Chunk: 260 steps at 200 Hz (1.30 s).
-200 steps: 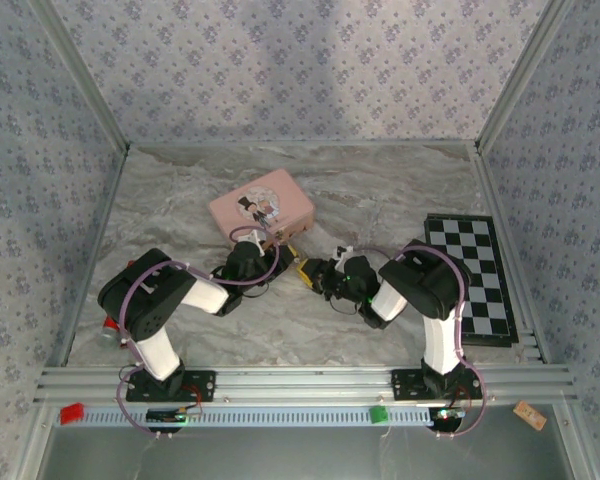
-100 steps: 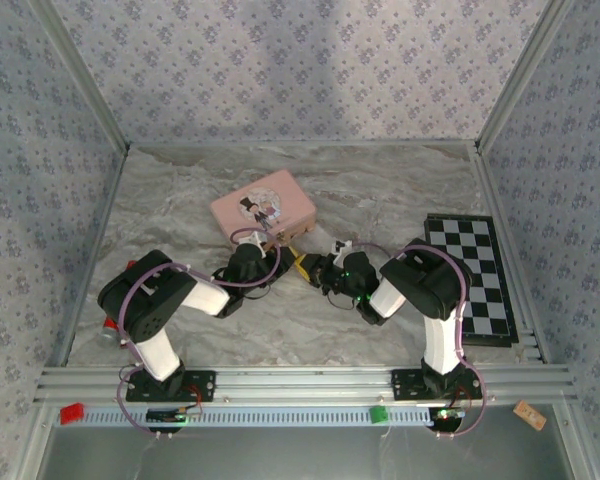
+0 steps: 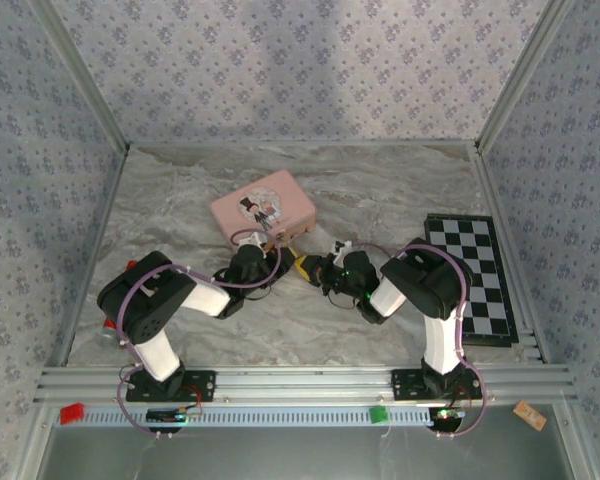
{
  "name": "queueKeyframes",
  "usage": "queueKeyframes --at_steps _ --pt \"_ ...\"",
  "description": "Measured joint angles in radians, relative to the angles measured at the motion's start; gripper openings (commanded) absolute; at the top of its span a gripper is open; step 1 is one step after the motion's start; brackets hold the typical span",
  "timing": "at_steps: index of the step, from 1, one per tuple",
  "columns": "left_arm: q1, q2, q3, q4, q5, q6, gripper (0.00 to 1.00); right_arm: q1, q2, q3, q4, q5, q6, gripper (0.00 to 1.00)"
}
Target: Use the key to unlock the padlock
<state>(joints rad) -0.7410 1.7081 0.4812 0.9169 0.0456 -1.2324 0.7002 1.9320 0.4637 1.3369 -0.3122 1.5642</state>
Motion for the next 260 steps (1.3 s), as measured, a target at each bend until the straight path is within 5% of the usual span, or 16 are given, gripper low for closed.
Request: queueKeyframes --at_steps 28,88,131,158,196,260 --pt "-0.002 -0.004 0.001 -0.010 -0.007 0.000 0.03 -0.005 0.001 0.003 -0.007 -0.012 0.006 0.09" --pt "0.000 -0.092 0.018 -0.207 0.023 -0.007 0.02 -0.034 -0.041 -0.036 -0.029 -0.005 -0.023 0.37" --pt "0.035 -0.152 0.055 -0.381 0.082 -0.007 0.01 0.000 -0.171 -0.060 -0.180 0.009 -0.169 0.36" --pt "0.050 -0.163 0.068 -0.424 0.112 -0.007 0.02 0.048 -0.314 -0.060 -0.376 0.069 -0.389 0.38" --pt "0.068 -0.177 0.068 -0.449 0.148 -0.007 0.02 0.200 -0.520 -0.061 -0.587 0.325 -0.875 0.41" --pt "0.082 -0.198 0.068 -0.483 0.175 -0.006 0.01 0.427 -0.306 -0.078 -0.447 0.621 -1.580 0.44"
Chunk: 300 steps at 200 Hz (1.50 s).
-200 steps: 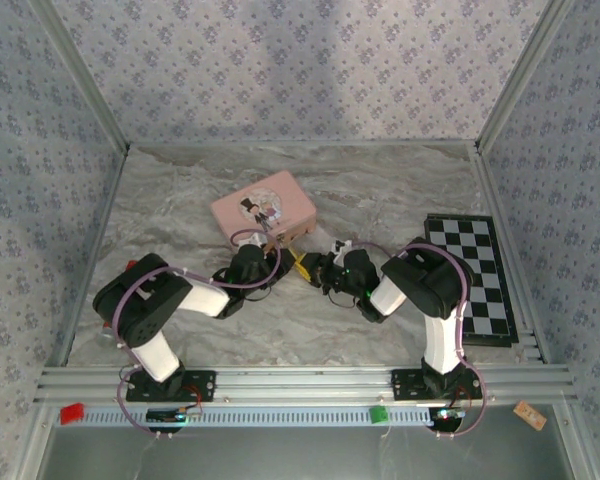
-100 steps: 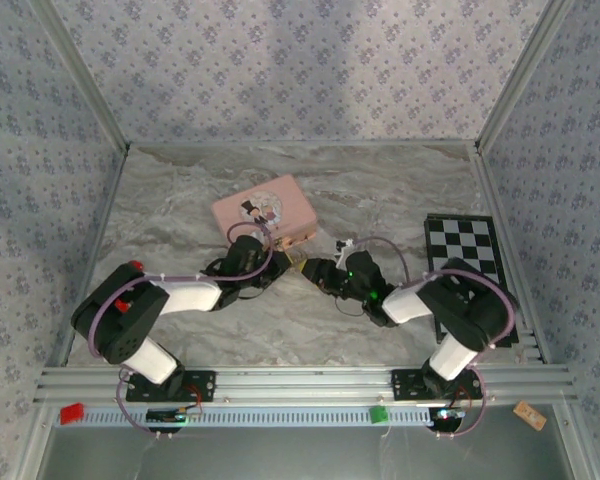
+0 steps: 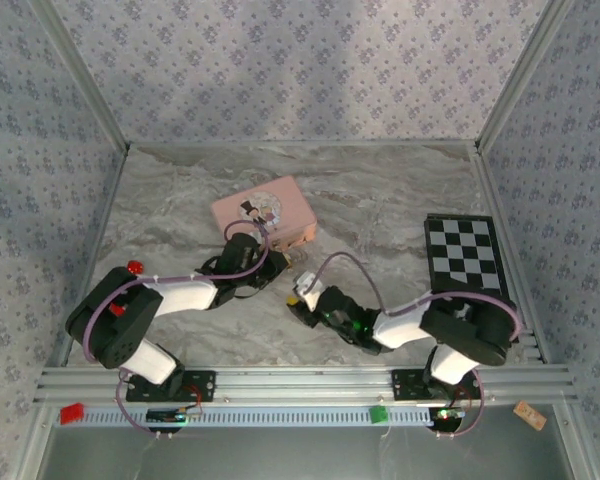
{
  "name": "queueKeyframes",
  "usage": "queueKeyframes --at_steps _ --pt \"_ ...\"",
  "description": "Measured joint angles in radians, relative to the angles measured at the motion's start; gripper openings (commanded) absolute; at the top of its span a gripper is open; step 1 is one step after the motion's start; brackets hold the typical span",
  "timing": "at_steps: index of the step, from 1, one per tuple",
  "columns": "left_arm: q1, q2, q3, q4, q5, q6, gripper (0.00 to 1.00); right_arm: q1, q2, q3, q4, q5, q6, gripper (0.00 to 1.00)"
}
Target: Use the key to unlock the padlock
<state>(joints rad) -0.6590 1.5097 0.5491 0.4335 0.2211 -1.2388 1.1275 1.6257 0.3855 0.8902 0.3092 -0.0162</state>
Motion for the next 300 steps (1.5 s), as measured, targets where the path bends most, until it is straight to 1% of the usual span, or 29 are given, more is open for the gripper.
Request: queueKeyframes --at_steps 21,39,59,83,110,120,147,186,223,300 --pt "0.003 -0.010 0.000 -0.015 0.004 0.000 0.01 0.010 0.084 0.002 0.106 0.071 -0.150 0.44" --pt "0.005 -0.016 0.000 -0.023 0.008 0.000 0.01 0.010 0.123 0.009 0.156 0.115 -0.239 0.44" --pt "0.005 -0.018 -0.001 -0.026 0.008 0.000 0.01 0.010 0.130 0.019 0.200 0.134 -0.299 0.40" --pt "0.005 -0.020 -0.008 -0.022 0.016 0.000 0.02 0.010 0.133 0.042 0.224 0.139 -0.344 0.39" --pt "0.005 -0.027 -0.015 -0.021 0.019 -0.001 0.01 0.004 0.161 0.066 0.248 0.140 -0.375 0.39" --pt "0.005 -0.028 -0.016 -0.022 0.019 -0.001 0.02 0.000 0.174 0.073 0.253 0.140 -0.383 0.35" --pt "0.004 -0.029 -0.016 -0.022 0.019 -0.001 0.02 -0.010 0.184 0.077 0.254 0.140 -0.396 0.30" --pt "0.003 -0.029 -0.016 -0.022 0.018 -0.001 0.02 -0.022 0.189 0.077 0.264 0.140 -0.397 0.29" --pt "0.002 -0.029 -0.016 -0.023 0.018 -0.001 0.02 -0.024 0.200 0.079 0.267 0.141 -0.397 0.23" --pt "-0.011 -0.029 -0.016 -0.026 -0.003 -0.001 0.01 -0.029 0.215 0.088 0.274 0.143 -0.391 0.19"
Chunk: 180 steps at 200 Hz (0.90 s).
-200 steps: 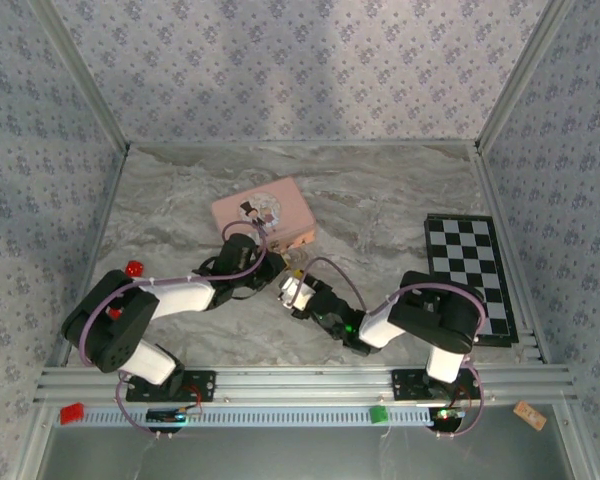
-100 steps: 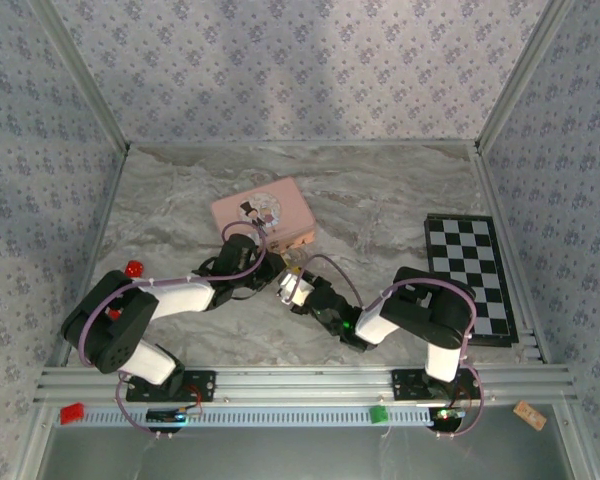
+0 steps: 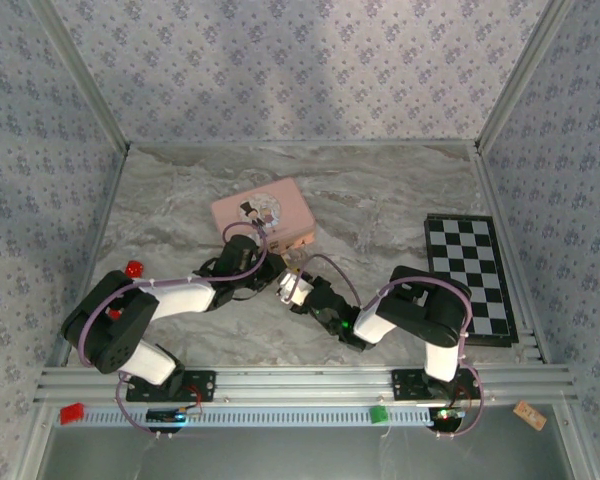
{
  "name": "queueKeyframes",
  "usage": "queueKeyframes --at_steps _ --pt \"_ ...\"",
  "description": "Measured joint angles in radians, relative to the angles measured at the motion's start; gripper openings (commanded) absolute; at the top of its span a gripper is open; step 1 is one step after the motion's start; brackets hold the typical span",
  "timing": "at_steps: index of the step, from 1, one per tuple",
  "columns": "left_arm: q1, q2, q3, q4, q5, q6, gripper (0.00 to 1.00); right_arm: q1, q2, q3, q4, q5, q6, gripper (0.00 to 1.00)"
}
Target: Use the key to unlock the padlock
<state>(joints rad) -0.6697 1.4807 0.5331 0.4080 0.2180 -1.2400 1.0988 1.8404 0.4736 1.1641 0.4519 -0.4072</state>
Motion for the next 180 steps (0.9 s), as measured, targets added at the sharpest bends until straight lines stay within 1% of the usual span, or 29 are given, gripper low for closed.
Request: queueKeyframes --at_steps 14,36,129,151,180 --pt "-0.001 0.000 0.000 0.000 -0.001 -0.001 0.02 0.000 0.000 0.004 0.000 0.002 0.003 0.18" --pt "-0.005 0.000 0.000 0.001 -0.006 -0.003 0.02 0.000 0.000 0.008 0.000 0.005 0.011 0.14" --pt "-0.008 0.001 0.000 0.003 -0.018 -0.004 0.01 -0.003 0.008 0.014 -0.002 0.008 0.088 0.08" --pt "-0.011 0.001 0.000 0.003 -0.025 -0.004 0.01 -0.003 0.007 0.016 -0.008 0.013 0.137 0.05" --pt "-0.011 0.001 0.000 0.008 -0.027 -0.010 0.01 -0.015 -0.016 0.015 -0.037 -0.001 0.270 0.05"
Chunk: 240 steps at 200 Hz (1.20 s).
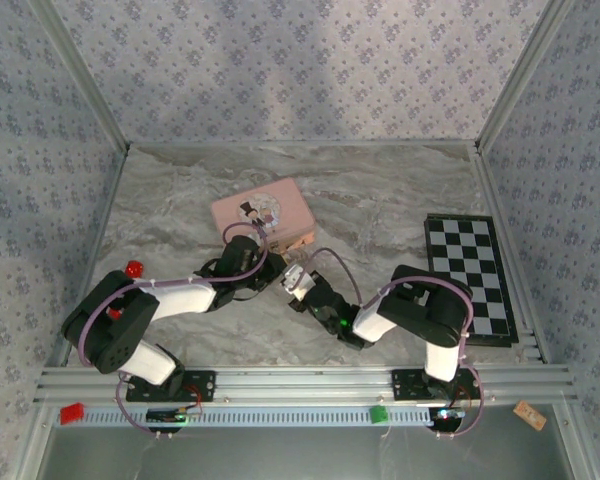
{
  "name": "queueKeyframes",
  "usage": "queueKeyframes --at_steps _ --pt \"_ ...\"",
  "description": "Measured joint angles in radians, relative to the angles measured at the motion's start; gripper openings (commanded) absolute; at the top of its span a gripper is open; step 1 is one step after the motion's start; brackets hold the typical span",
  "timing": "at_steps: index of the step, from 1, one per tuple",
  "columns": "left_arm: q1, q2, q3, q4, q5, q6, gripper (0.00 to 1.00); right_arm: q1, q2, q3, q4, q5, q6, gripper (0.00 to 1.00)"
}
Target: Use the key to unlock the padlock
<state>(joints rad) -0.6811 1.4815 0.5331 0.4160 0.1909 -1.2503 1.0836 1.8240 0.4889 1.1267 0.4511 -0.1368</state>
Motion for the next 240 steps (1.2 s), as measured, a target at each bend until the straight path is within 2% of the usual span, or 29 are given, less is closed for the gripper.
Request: queueKeyframes --at_steps 54,90,128,151,179,204,240 --pt "-0.006 0.000 0.000 0.006 -0.001 -0.011 0.01 -0.036 -0.066 -0.002 -0.102 -0.080 0.263 0.01" --pt "-0.011 0.000 0.000 0.016 0.001 -0.015 0.02 -0.084 -0.092 -0.035 -0.087 -0.188 0.483 0.00" --pt "-0.013 0.003 0.000 0.013 0.004 -0.016 0.03 -0.095 -0.092 -0.045 -0.076 -0.225 0.630 0.00" --pt "-0.013 0.005 0.000 0.009 0.004 -0.015 0.16 -0.096 -0.092 -0.048 -0.076 -0.232 0.673 0.00" --pt "-0.013 0.005 0.000 0.005 0.006 -0.009 0.26 -0.096 -0.092 -0.053 -0.076 -0.230 0.698 0.00" --pt "-0.013 -0.003 0.000 -0.013 0.008 0.004 0.40 -0.108 -0.097 -0.074 -0.080 -0.192 0.720 0.00" --pt "0.016 -0.040 -0.008 -0.073 0.003 0.018 0.55 -0.114 -0.100 -0.101 -0.092 -0.148 0.754 0.00"
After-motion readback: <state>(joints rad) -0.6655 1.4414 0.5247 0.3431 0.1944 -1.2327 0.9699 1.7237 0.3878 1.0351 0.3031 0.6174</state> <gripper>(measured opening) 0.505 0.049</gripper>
